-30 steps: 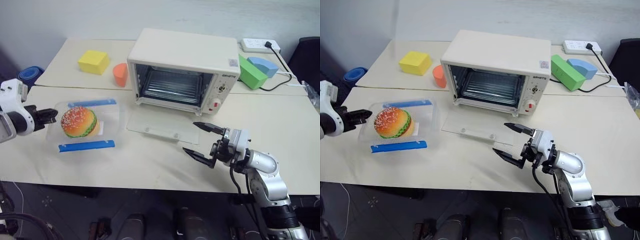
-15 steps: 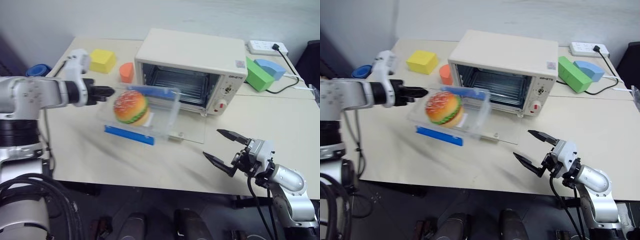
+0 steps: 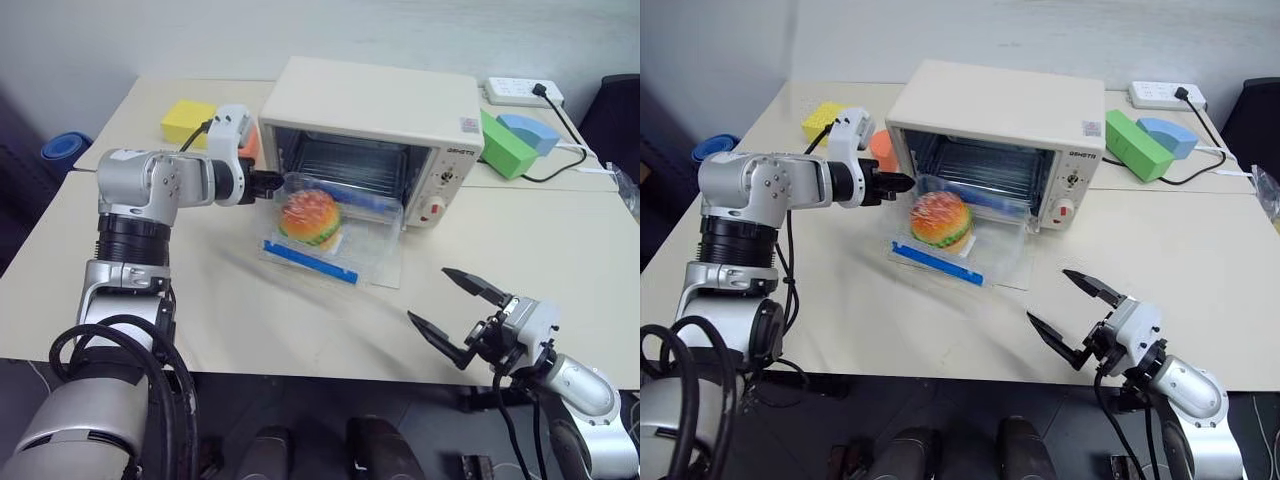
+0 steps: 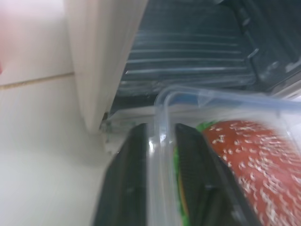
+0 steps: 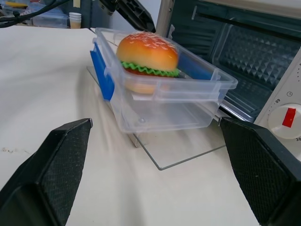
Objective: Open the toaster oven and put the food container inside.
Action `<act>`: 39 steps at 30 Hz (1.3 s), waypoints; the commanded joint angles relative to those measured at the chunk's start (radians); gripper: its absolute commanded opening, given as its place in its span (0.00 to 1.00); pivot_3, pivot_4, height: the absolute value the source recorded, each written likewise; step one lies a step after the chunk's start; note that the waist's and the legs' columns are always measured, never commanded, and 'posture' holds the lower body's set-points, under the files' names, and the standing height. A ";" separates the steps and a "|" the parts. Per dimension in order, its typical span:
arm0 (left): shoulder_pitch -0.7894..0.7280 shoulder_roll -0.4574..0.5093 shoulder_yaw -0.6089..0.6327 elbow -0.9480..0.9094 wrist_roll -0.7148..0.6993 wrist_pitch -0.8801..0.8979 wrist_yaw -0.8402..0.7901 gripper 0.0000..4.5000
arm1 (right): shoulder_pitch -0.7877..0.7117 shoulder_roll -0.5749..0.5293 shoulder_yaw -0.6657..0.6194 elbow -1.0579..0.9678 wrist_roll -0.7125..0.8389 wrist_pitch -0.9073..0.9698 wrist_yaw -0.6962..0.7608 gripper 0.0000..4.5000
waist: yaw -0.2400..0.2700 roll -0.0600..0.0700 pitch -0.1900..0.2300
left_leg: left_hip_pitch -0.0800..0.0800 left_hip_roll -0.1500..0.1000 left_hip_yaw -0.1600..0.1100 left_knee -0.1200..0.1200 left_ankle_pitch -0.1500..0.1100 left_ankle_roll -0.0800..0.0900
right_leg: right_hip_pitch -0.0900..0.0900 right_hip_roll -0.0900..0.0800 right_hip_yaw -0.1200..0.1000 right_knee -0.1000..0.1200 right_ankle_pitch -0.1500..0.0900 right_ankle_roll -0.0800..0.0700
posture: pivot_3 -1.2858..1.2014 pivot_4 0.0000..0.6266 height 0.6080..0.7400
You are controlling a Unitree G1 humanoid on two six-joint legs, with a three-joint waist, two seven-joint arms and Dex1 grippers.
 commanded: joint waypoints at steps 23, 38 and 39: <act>0.626 0.217 -0.014 -0.334 0.057 -0.752 -0.755 0.00 | -0.335 -0.094 0.356 -0.050 -0.177 0.399 -0.052 0.00 | 0.020 0.000 0.000 | 0.000 0.000 -0.003 0.003 -0.002 0.004 | 0.001 -0.001 -0.001 0.000 -0.001 -0.002 | 0.52 0.24 1.00; 0.444 -0.103 0.021 -0.028 0.185 -0.936 -0.406 0.00 | -0.639 0.019 0.307 0.349 -0.320 0.247 -0.154 0.00 | 0.007 0.000 0.000 | 0.000 -0.001 -0.001 0.003 -0.002 0.003 | -0.001 0.000 -0.001 0.003 -0.001 -0.002 | 0.52 0.24 1.00; 0.437 -0.116 0.022 -0.015 0.188 -0.946 -0.395 0.00 | -0.658 0.023 0.305 0.379 -0.325 0.231 -0.158 0.00 | 0.006 0.000 0.000 | 0.000 -0.001 -0.001 0.003 -0.002 0.003 | -0.001 -0.001 -0.001 0.003 -0.001 -0.002 | 0.52 0.24 1.00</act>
